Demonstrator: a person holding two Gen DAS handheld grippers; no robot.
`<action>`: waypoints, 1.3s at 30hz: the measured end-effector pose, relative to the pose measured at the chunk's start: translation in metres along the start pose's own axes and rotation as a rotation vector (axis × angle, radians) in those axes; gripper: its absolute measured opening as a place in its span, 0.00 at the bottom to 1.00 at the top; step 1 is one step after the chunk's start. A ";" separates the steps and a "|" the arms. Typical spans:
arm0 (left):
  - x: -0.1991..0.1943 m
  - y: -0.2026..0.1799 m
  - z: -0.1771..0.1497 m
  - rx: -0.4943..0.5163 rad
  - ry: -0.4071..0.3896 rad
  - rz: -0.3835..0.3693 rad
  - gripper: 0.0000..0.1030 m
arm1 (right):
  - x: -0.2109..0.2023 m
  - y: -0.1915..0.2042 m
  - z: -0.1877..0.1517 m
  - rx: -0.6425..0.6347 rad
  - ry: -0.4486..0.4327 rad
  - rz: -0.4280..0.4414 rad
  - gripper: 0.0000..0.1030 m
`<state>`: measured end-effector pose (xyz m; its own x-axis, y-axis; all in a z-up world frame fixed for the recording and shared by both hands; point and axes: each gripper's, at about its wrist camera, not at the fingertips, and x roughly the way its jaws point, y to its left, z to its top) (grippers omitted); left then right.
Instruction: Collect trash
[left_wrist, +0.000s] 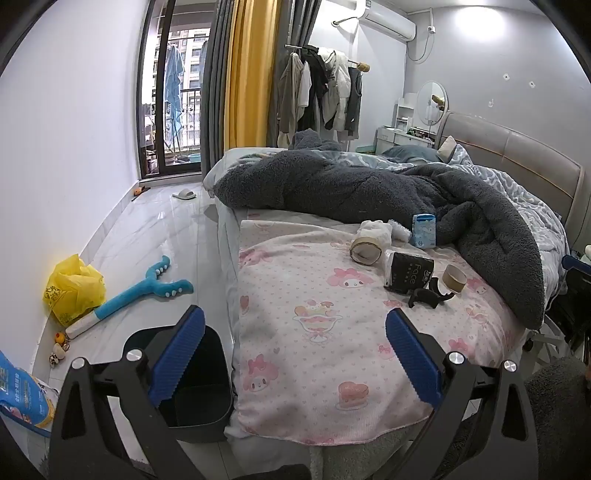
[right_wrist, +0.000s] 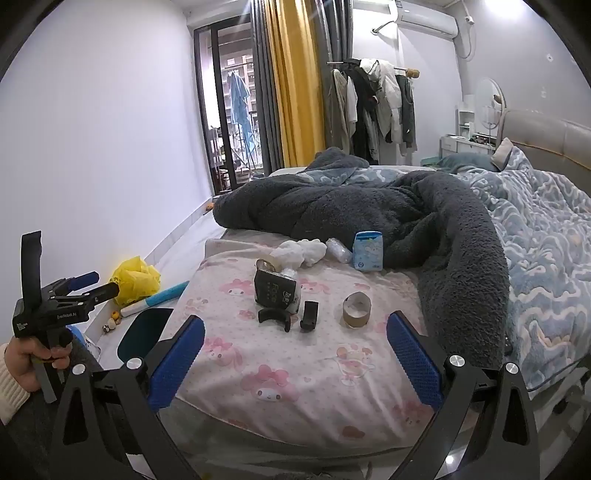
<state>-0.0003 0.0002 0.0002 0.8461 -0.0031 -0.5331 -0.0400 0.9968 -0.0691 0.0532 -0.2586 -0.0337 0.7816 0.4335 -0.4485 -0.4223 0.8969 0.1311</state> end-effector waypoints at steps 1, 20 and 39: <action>0.000 0.000 0.000 0.001 0.000 0.000 0.97 | 0.000 0.000 0.000 -0.001 0.000 0.000 0.97; 0.000 0.000 0.000 0.001 0.000 0.001 0.97 | 0.001 0.002 0.000 -0.005 0.002 -0.001 0.97; 0.000 0.000 0.000 0.000 0.000 0.001 0.97 | 0.004 0.004 -0.001 -0.005 0.004 -0.001 0.97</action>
<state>-0.0003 0.0002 0.0002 0.8459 -0.0021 -0.5333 -0.0407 0.9968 -0.0684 0.0544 -0.2538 -0.0355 0.7801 0.4323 -0.4523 -0.4240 0.8969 0.1259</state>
